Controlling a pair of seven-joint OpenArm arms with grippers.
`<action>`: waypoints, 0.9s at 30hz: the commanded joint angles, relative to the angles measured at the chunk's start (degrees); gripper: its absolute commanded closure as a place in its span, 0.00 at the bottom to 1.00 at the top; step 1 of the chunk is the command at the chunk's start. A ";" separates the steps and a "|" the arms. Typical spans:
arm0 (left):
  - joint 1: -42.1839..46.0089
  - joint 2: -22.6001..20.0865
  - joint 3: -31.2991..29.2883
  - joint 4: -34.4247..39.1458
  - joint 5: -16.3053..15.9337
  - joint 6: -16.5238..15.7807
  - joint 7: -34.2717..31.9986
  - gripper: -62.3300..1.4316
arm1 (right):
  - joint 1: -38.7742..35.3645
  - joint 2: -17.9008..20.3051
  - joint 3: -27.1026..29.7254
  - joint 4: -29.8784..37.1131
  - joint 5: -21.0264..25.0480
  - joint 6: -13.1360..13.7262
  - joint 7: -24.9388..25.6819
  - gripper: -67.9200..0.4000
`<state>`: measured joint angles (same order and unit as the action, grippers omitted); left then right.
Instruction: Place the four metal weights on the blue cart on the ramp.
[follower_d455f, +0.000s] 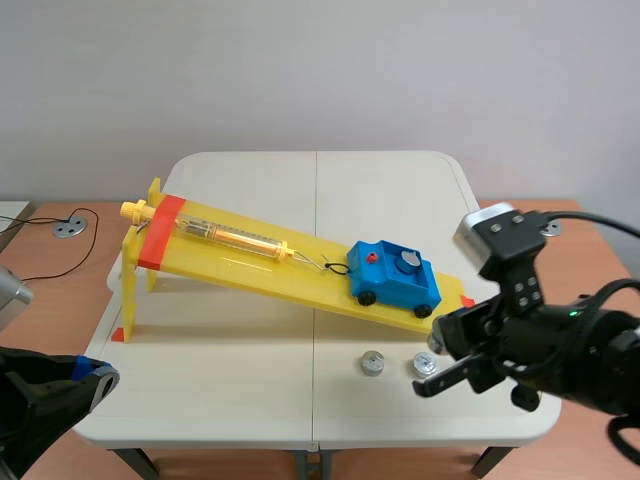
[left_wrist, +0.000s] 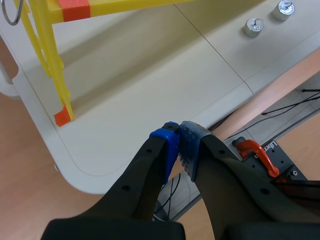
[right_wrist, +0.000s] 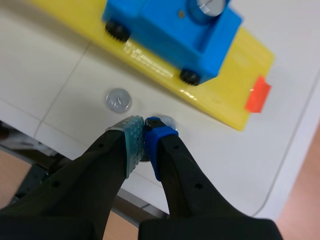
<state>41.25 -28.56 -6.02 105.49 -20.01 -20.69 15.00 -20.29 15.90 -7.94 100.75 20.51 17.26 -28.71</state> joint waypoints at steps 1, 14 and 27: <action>-0.52 1.20 -0.96 4.26 -4.22 -1.79 -4.85 0.91 | 0.87 1.95 5.49 7.54 8.11 0.79 3.80 0.98; -0.52 1.20 -0.96 4.26 -4.22 -1.79 -4.87 0.91 | 10.21 -9.22 13.20 2.27 13.20 3.56 6.16 0.98; -0.52 1.20 -0.96 4.26 -4.22 -1.79 -4.85 0.91 | 22.82 -16.61 12.74 -13.38 12.94 7.61 7.69 0.98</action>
<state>41.25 -28.56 -6.02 105.49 -20.01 -20.69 15.00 -3.09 -2.44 5.87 82.37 30.85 21.26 -29.91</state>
